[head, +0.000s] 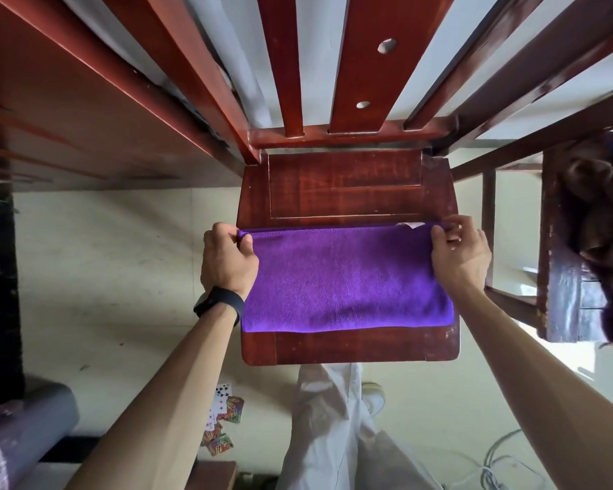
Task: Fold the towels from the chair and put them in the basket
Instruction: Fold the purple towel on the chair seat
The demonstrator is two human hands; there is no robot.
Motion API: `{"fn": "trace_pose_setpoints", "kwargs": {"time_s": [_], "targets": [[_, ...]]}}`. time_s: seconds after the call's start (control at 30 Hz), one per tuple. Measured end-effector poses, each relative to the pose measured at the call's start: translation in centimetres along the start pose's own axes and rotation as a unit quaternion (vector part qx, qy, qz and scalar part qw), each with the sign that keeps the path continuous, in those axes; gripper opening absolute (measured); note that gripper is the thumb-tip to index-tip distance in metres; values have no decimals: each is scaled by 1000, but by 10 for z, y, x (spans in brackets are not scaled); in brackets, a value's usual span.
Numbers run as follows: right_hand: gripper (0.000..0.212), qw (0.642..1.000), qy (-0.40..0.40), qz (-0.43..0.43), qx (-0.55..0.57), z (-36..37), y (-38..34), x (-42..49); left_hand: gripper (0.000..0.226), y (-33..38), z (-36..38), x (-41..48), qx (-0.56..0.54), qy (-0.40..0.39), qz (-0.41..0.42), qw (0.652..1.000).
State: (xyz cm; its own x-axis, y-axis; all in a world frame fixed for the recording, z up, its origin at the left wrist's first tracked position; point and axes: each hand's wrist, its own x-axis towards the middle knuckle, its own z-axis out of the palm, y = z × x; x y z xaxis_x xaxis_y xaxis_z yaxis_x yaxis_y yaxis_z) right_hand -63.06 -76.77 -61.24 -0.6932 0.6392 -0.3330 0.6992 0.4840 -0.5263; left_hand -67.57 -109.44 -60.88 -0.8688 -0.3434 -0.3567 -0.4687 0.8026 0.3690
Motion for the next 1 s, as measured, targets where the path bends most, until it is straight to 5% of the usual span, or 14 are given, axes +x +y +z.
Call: {"fn": "trace_pose_setpoints", "kwargs": {"time_s": [0.17,0.33,0.73,1.0], "targets": [[35,980,84,-159,-81,-3,13,-37,41,-5,9,-27,122,89,258,954],[55,919,-34,-316,-232,17,22,-68,73,-1,50,-71,170,-52,284,942],[74,904,-88,-260,-327,18,55,-37,73,-26,65,-59,223,-63,279,932],[85,946,-72,-124,-291,-11,93,-140,60,73,64,-11,287,-92,452,840]]}}
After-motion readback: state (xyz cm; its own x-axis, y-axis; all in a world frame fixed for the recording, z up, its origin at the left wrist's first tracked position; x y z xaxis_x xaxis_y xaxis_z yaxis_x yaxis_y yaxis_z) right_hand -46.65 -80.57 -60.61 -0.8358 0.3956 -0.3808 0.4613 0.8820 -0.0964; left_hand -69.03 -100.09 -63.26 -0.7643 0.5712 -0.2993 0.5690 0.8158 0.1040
